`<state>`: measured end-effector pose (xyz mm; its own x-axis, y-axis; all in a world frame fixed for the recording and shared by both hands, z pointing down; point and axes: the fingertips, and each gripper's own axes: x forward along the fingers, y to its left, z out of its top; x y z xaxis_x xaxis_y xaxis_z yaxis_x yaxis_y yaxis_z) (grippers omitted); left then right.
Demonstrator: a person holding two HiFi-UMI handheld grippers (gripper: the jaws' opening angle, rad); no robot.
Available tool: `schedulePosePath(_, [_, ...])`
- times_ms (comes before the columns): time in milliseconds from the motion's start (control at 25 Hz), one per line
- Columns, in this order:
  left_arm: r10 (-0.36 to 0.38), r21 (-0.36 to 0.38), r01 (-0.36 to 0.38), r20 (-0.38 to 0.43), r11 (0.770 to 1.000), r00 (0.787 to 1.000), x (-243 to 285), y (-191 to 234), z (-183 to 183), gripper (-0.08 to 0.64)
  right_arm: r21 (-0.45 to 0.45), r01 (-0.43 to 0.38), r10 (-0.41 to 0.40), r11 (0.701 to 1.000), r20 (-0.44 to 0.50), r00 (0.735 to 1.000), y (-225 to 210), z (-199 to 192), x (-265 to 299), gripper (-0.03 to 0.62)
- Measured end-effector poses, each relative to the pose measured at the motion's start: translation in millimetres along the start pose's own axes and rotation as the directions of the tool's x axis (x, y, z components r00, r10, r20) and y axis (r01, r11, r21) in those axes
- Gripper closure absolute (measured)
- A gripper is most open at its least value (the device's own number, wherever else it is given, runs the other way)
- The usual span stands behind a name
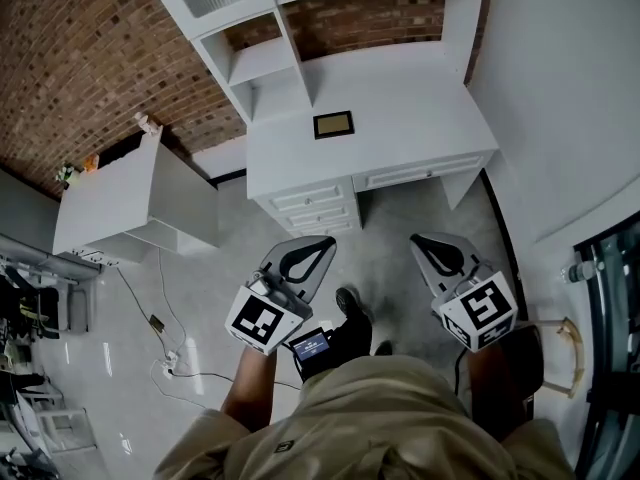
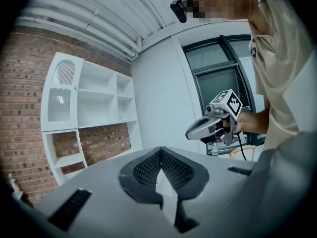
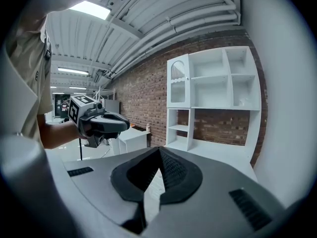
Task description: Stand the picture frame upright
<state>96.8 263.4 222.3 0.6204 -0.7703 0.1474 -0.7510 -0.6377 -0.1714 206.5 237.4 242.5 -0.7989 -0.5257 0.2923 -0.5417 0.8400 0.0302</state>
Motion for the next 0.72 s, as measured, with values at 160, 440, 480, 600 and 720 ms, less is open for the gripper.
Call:
schedulePosePath(160, [-0.018, -0.004, 0.018, 0.015, 1.000, 1.000, 35.5, 46.7, -6.7, 0.553, 0.000, 0.020, -0.020, 1.000, -0.020, 1.000, -36.3, 6.3, 38.1, 0.589])
schedulePosePath(440, [-0.049, -0.005, 0.049, 0.028, 0.999, 0.998, 84.4, 146.5, -20.2, 0.553, 0.002, 0.037, -0.037, 0.999, -0.033, 0.999, -91.8, 30.5, 136.0, 0.589])
schedulePosePath(480, [-0.050, -0.006, 0.050, 0.031, 0.999, 0.998, 88.2, 162.3, -21.1, 0.554, -0.001, 0.039, -0.039, 0.999, -0.035, 0.999, -97.2, 36.2, 150.2, 0.589])
schedulePosePath(600, [-0.050, -0.014, 0.051, 0.033, 0.999, 0.998, 98.5, 204.7, -25.9, 0.554, -0.009, 0.050, -0.050, 0.999, -0.033, 0.998, -114.5, 51.9, 188.7, 0.589])
schedulePosePath(720, [-0.045, -0.018, 0.046, 0.029, 0.999, 0.999, 109.8, 240.3, -33.6, 0.553, -0.008, 0.056, -0.056, 0.998, -0.036, 0.998, -130.9, 59.9, 222.9, 0.589])
